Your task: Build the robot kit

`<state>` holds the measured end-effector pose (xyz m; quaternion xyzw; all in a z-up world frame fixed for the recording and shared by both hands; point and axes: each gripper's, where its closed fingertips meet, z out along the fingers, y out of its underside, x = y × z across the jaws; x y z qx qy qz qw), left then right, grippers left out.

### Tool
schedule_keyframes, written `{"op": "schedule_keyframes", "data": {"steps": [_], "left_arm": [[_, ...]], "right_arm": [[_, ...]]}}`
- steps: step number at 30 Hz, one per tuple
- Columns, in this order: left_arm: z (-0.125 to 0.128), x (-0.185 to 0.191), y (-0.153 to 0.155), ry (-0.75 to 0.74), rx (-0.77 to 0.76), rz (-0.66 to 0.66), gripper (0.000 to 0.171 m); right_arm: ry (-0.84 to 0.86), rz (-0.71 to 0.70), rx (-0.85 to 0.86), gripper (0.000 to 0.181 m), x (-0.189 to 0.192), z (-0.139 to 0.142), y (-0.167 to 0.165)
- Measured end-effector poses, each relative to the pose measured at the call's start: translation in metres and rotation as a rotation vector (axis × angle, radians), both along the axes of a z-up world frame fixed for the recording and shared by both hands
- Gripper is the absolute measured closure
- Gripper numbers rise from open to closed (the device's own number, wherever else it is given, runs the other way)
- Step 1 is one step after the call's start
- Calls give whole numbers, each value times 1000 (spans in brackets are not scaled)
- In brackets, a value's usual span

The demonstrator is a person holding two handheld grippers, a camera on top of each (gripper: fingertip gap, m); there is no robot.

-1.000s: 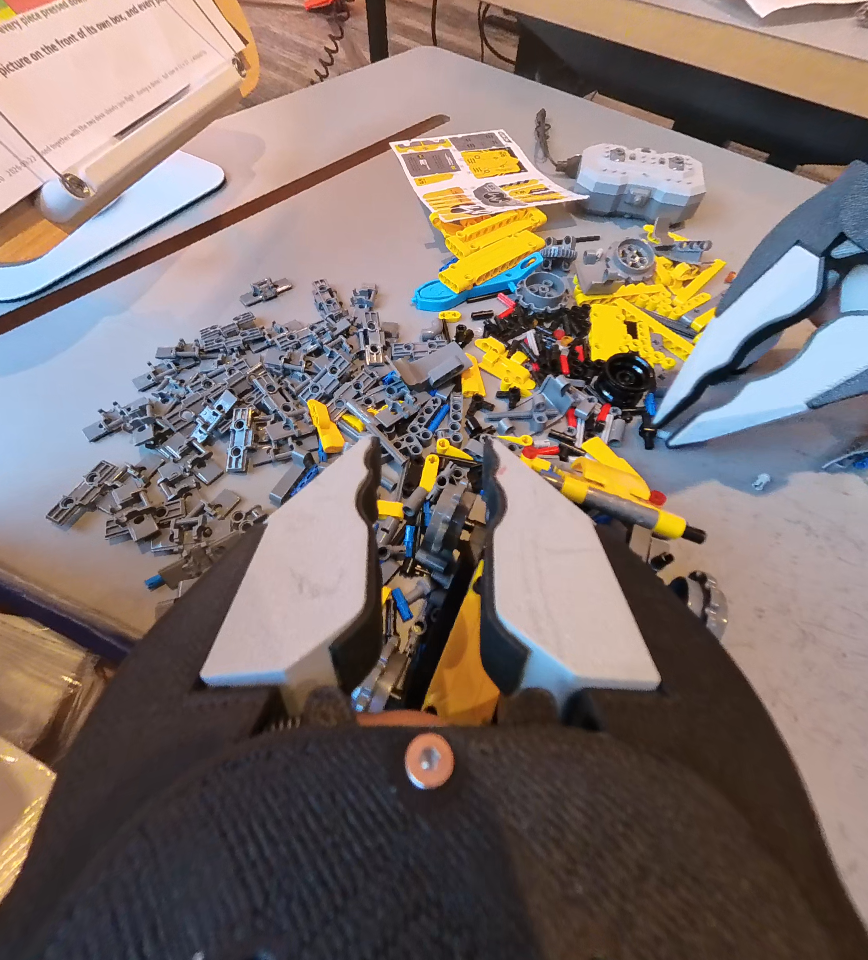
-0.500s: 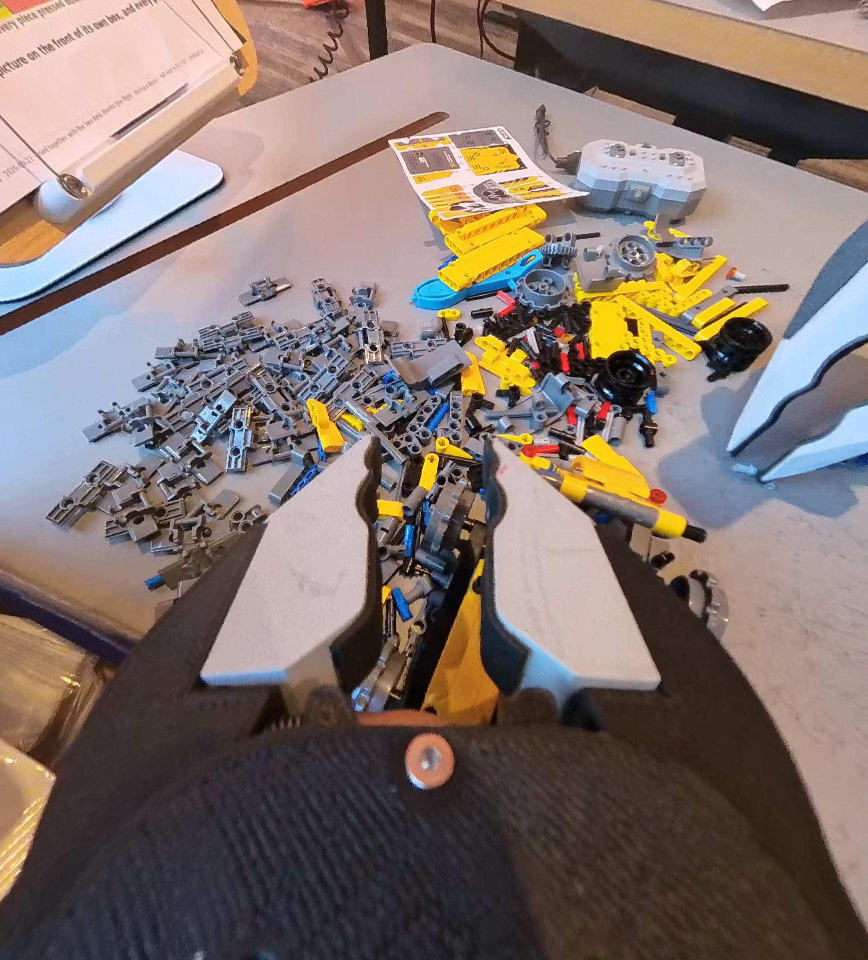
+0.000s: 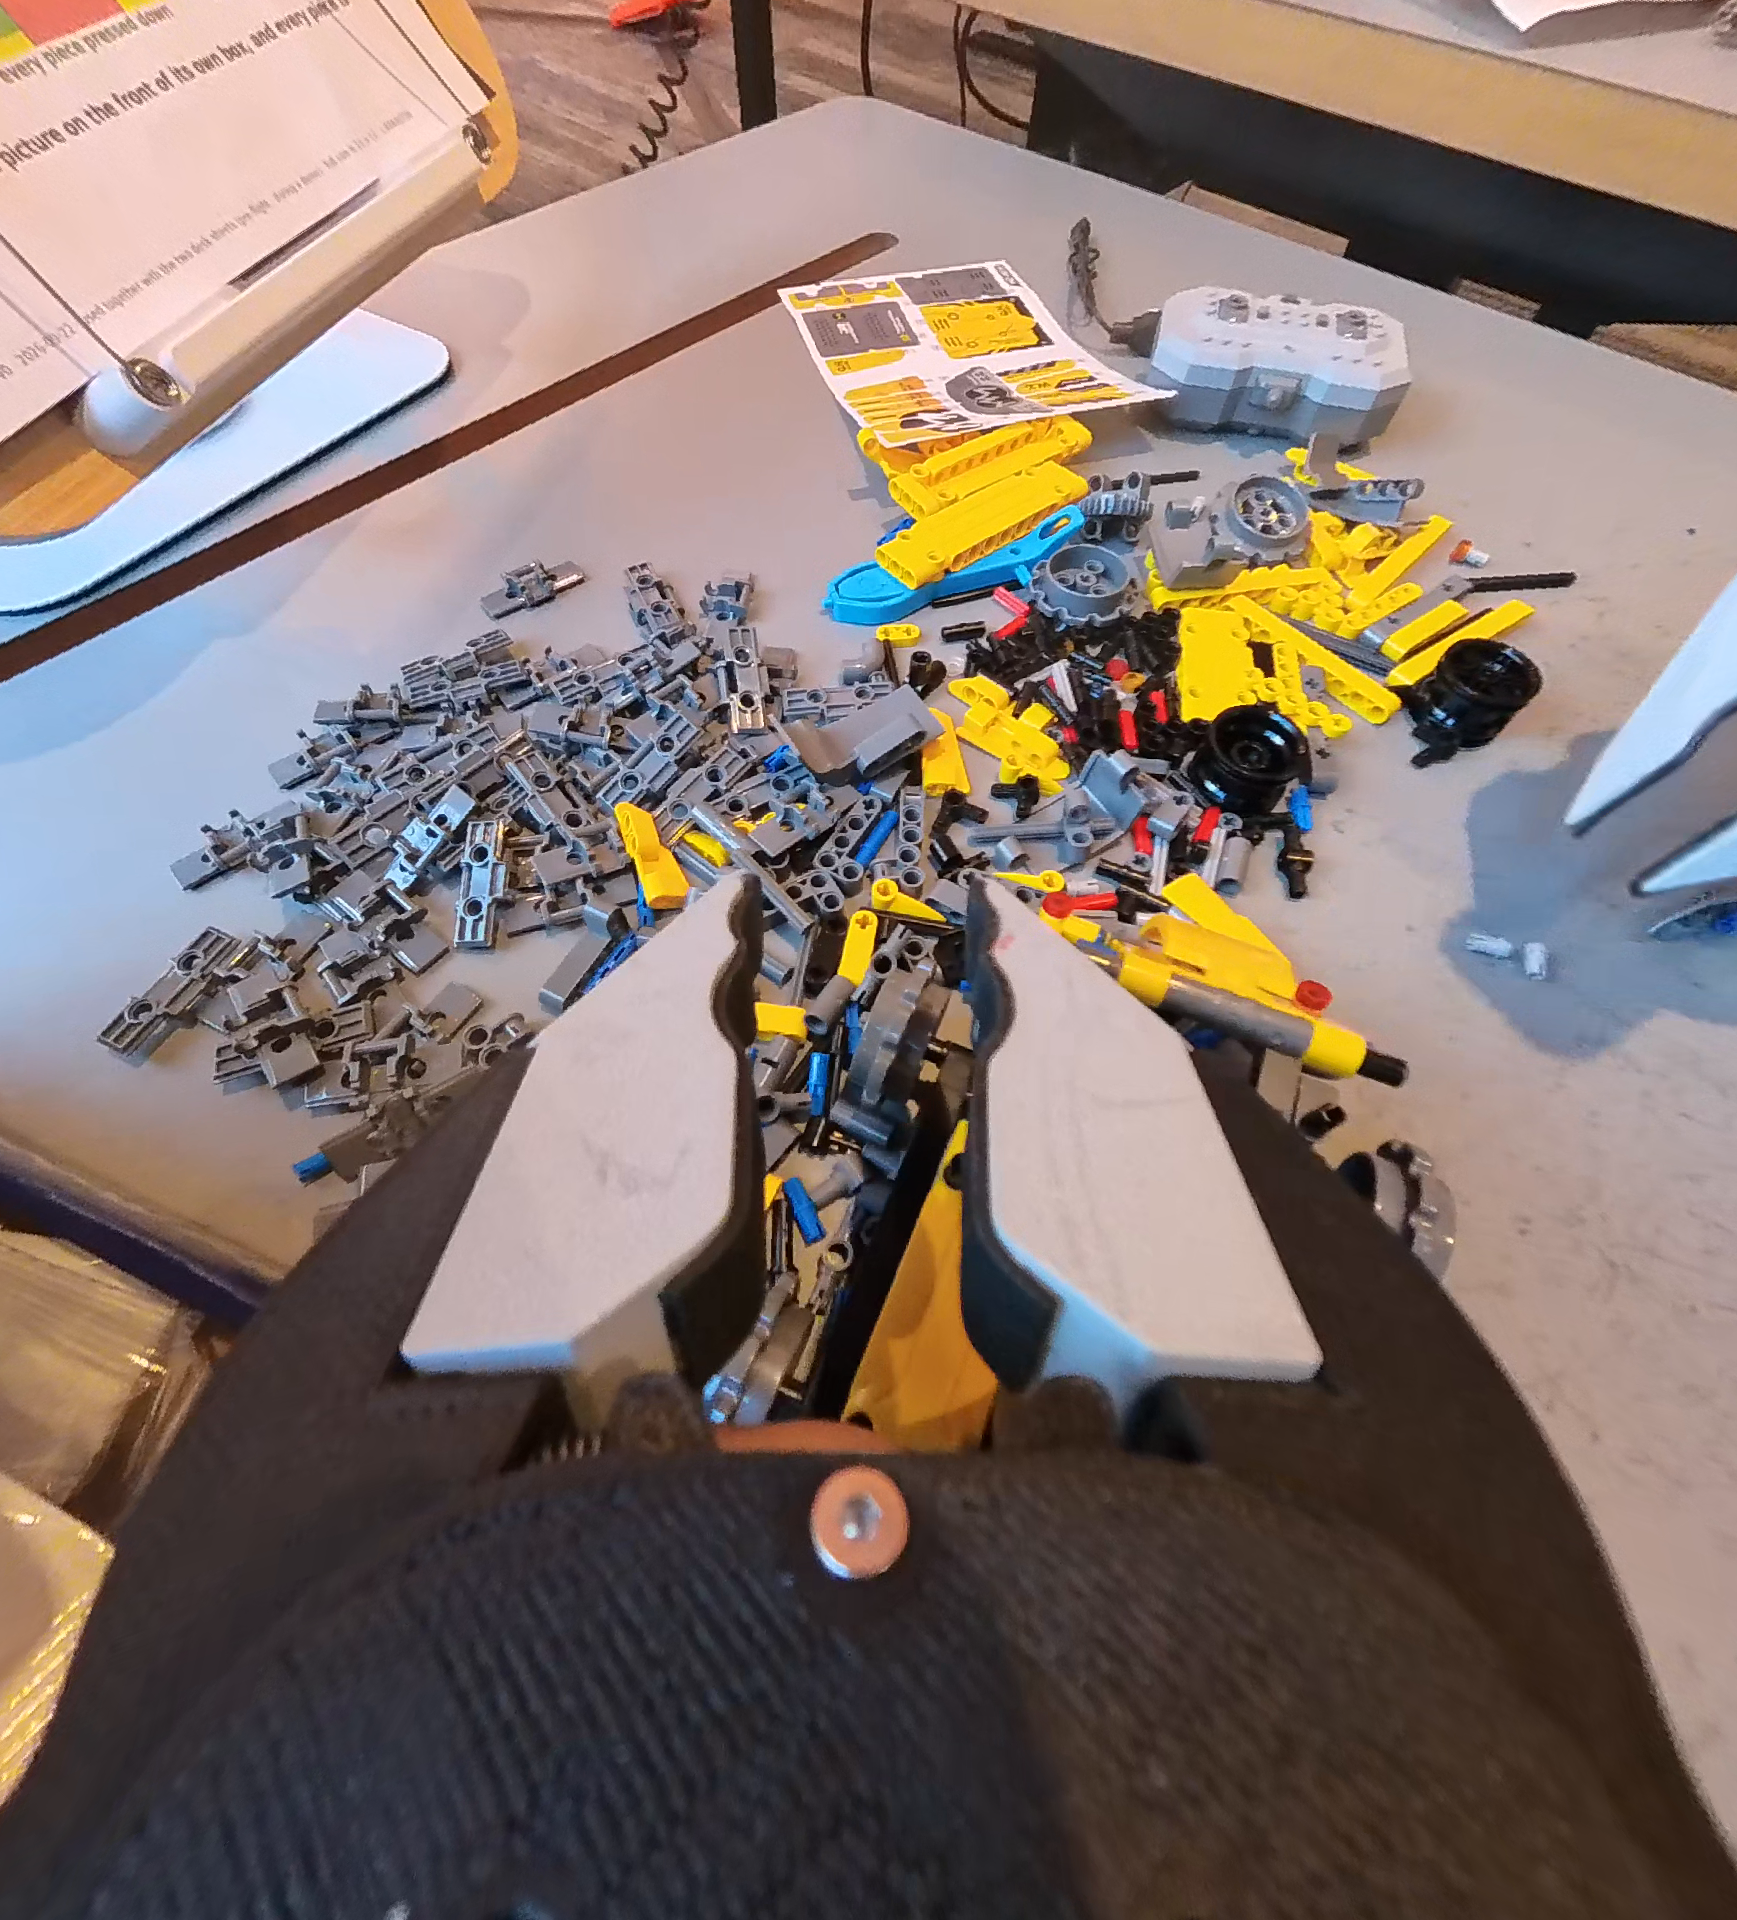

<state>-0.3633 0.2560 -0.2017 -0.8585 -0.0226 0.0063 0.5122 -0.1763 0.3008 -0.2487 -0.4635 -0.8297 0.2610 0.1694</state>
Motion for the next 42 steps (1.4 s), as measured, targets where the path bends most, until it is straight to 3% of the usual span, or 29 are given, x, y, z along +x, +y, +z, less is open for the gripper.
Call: {"op": "schedule_keyframes", "data": {"steps": [3,5,8,13,18,22,28,32,36,42], "left_arm": [[-1,-1,0,2,-2,4,134],[1,-2,0,5,2,7,134],[2,-4,-1,5,6,14,134],[7,-1,-1,18,20,5,134],[4,-4,-1,17,12,14,134],[2,-6,-2,21,8,21,133],[4,-2,-1,30,10,8,133],[5,0,-2,37,12,2,133],[4,-2,-2,31,11,8,133],[16,-2,-1,63,72,21,136]], "right_arm": [[296,-88,22,164,-16,35,17],[411,-121,-131,162,-11,55,16],[328,-102,-321,130,11,52,4],[147,-36,-214,108,52,17,-5],[67,-21,-138,109,60,-5,-15],[-3,21,-46,125,62,-23,-15],[-17,26,-42,125,67,-23,-4],[63,35,-173,124,61,-3,-11],[260,62,-315,124,44,38,-16],[630,-70,-413,124,-6,99,27]]}}
